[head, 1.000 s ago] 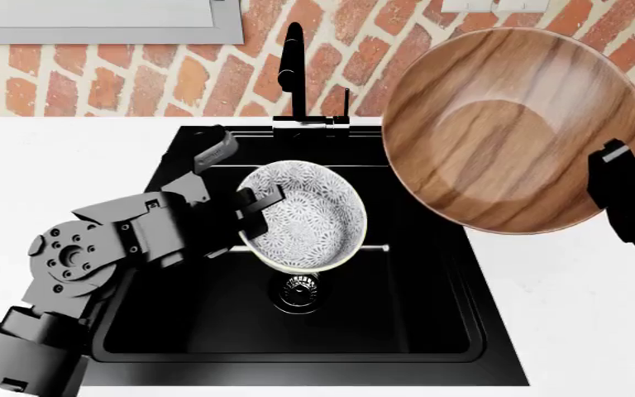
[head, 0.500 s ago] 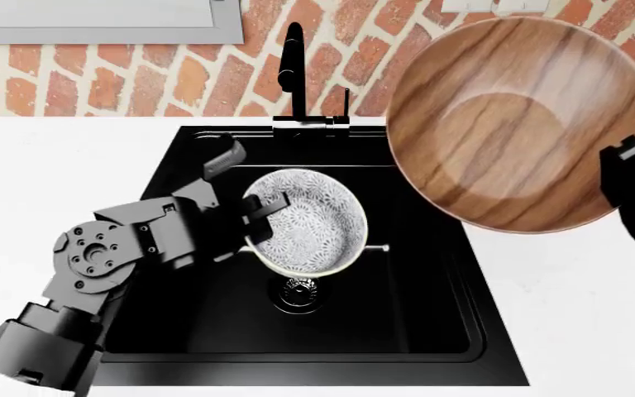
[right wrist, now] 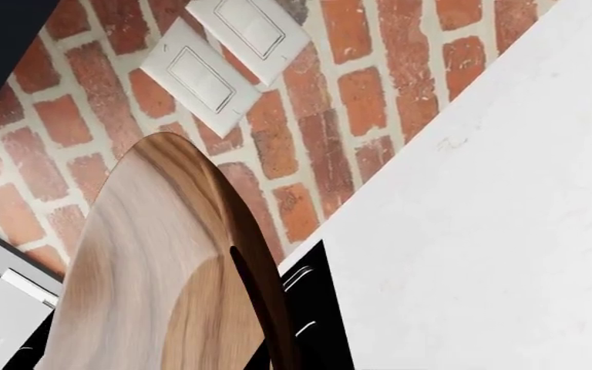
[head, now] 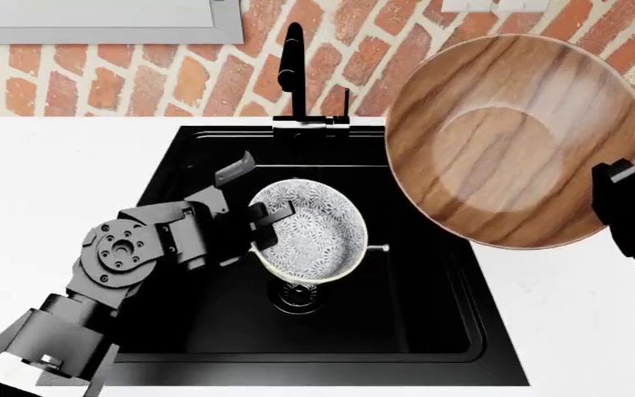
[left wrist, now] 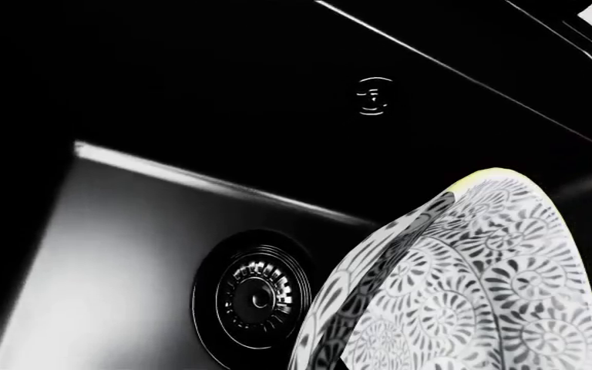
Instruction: Stack the bowls in the sink.
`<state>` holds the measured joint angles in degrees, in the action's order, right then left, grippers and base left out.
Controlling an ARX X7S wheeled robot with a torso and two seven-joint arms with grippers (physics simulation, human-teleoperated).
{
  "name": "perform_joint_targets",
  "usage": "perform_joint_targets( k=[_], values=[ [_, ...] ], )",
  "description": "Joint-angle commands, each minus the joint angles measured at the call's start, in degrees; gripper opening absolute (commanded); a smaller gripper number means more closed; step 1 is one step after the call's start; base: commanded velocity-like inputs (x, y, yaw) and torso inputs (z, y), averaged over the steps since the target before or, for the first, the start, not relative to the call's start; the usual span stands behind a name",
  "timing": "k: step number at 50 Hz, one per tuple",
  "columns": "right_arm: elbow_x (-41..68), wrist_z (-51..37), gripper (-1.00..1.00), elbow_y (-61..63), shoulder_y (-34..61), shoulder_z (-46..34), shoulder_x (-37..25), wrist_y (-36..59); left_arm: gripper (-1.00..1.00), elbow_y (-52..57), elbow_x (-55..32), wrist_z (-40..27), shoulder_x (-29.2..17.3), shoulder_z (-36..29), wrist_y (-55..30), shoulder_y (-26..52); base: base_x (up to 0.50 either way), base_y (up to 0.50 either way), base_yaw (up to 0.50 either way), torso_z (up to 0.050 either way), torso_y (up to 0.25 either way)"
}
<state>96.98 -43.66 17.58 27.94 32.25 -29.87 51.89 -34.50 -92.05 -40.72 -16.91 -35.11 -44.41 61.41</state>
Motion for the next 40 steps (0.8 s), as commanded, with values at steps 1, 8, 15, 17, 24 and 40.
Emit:
perform_joint_targets(
  k=[1,8,15,17,24,40],
  values=[
    [-2.46,4.03,-1.0,0.5,-2.09,0.88,1.1,-0.98,-1.0,-2.16,0.84,0.96,0.96,-0.63,0.76,0.71,0.0,0.0,0.0,0.0,0.0],
    [-2.95,4.47,-1.0,0.69,-2.16,0.95,1.3,-1.44,-1.0,-5.15,2.12,3.06,2.2,-1.8,1.02,1.45,0.0,0.0,0.0,0.0,0.0],
    [-2.95,4.96,-1.0,0.69,-2.19,0.96,1.38,-1.7,-1.0,-8.15,3.68,5.25,3.14,-3.03,1.58,2.02,0.0,0.0,0.0,0.001,0.001],
    [-2.99,5.02,-1.0,0.72,-2.2,0.97,1.42,-1.8,-1.0,-9.22,4.11,6.0,3.56,-3.44,1.67,2.19,0.0,0.0,0.0,0.0,0.0],
    [-2.86,5.47,-1.0,0.65,-2.24,0.87,1.33,-1.84,-1.0,-13.35,5.74,8.93,5.0,-4.73,2.51,2.97,0.0,0.0,0.0,0.0,0.0],
    [-2.95,5.88,-1.0,0.69,-2.36,0.57,1.02,-1.99,-1.0,-22.86,9.11,15.54,8.01,-7.41,4.35,5.3,0.0,0.0,0.0,0.0,0.001]
  ],
)
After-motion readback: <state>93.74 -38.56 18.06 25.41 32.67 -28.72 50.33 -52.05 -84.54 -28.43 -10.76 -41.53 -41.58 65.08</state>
